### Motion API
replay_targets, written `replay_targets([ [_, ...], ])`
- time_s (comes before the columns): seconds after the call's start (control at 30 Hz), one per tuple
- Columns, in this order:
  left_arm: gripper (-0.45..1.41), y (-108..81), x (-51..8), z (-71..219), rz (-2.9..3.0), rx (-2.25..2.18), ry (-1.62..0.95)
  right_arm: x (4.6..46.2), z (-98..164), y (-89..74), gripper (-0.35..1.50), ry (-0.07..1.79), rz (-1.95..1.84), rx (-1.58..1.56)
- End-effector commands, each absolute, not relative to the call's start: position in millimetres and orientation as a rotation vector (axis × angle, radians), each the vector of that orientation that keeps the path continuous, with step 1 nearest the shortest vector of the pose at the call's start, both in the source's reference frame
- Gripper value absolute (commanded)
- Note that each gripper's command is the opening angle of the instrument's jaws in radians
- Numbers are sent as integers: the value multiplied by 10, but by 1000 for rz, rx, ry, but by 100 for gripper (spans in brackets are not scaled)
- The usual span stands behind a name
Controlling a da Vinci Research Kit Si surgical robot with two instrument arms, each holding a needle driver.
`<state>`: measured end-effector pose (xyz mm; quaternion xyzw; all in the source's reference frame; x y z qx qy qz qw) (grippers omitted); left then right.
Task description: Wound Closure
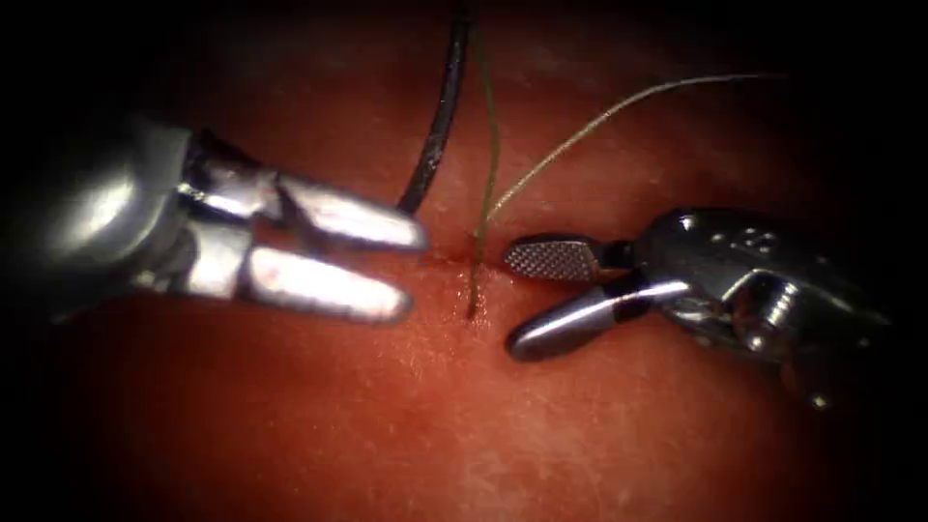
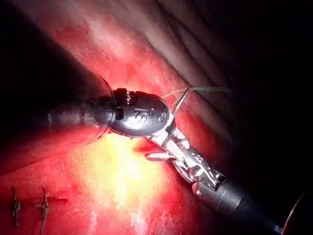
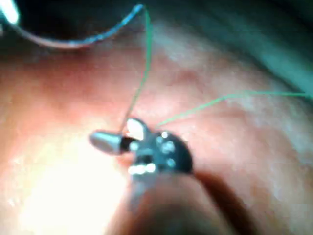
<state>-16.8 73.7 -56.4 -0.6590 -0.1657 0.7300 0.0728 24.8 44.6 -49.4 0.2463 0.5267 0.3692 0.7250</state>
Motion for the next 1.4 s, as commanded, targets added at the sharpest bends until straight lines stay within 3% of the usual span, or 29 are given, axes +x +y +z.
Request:
replay_targets([
  [0.03,-35,742,-168,-561,2201,-1973,-469,264,-476,436,123,1151,804,538],
  [0.67,-35,746,-154,-565,2207,-1941,-432,280,-387,397,120,1021,738,493],
  [1.17,-35,758,-143,-582,2175,-1966,-437,281,-431,412,127,1044,779,530],
  [1.4,-35,758,-143,-586,2177,-1965,-430,285,-446,420,122,1082,778,499],
])
